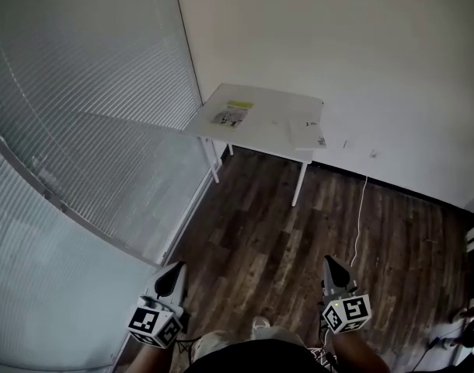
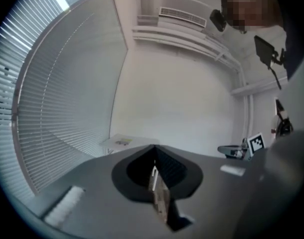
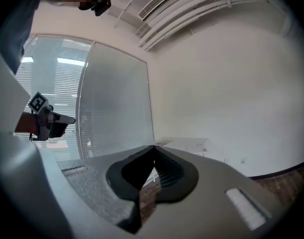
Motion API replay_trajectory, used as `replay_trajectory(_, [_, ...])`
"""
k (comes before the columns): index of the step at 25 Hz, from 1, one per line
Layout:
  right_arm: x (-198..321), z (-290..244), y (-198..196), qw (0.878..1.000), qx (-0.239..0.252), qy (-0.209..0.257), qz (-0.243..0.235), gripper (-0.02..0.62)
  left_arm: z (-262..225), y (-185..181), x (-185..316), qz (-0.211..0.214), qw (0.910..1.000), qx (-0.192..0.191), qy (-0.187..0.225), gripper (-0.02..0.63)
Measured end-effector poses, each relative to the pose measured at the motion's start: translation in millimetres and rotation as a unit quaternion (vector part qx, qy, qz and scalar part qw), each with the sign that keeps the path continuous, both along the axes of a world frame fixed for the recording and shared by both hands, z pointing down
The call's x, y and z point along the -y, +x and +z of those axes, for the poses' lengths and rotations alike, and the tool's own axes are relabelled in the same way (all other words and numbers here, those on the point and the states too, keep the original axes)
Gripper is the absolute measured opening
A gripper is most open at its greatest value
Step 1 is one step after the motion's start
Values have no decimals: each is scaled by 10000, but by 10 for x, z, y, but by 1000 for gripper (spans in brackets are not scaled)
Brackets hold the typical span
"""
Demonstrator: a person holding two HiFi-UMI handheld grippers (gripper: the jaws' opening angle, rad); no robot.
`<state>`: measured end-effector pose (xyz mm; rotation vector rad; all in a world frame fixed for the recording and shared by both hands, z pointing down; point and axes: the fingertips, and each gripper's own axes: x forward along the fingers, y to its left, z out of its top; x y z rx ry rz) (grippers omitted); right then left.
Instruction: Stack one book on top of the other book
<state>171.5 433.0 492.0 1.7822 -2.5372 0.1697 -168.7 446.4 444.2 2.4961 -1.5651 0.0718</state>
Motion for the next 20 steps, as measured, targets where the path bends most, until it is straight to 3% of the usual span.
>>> replay_trajectory(4, [386,-28,103,9999,-11,-65,109,2,-116,48,366,93,9997,183,123,6])
replay_trajectory(10, [764,4,136,9992,-90,-170,358,2,-167,26,958,237,9995,17,199,6])
replay_trajectory(12, [978,28,218,9983,-127,-229,514,2,-54,77,1330,391,9991,44,180,6])
replay_trajectory(16, [1632,160,417,9949,-254,-428,878,2,119,371,2321,759,9963,-381,122,6])
replay_trajectory(20, [1673,-83,230,9937,-211,-335,1046,2,-79,264,2404,993,9944,-252,246,6])
